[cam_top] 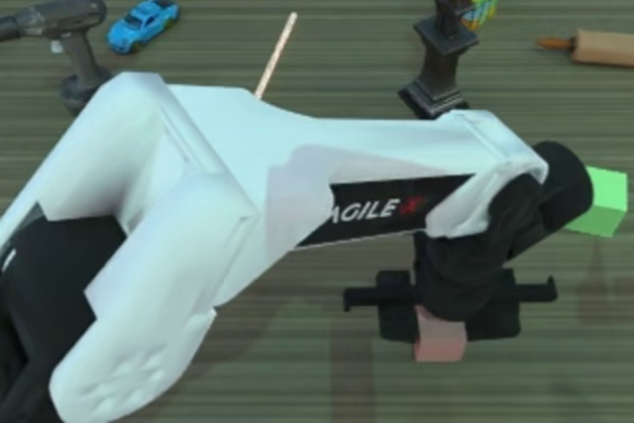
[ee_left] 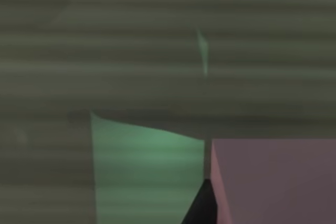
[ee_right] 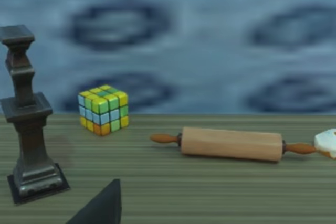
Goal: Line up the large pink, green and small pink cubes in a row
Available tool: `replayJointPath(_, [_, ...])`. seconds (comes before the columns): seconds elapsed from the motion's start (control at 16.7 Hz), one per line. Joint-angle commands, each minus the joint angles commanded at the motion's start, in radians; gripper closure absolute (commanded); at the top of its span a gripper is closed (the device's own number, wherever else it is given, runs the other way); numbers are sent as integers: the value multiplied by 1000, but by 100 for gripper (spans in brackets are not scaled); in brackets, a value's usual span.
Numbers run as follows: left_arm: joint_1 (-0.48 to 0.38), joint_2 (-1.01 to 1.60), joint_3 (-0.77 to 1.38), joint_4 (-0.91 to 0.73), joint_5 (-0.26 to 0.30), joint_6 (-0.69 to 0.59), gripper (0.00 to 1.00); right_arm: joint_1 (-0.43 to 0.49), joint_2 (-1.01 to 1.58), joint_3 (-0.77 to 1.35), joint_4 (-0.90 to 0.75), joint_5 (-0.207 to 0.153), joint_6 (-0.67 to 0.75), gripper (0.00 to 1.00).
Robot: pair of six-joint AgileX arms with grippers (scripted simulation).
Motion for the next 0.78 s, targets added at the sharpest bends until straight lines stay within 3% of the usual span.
replayJointPath(0.6, [0, 0, 0, 0, 0, 0, 2, 0, 0, 0, 0, 0, 0, 0])
replayJointPath(0.78, [0, 0, 0, 0, 0, 0, 0, 0, 0, 0, 0, 0, 0, 0])
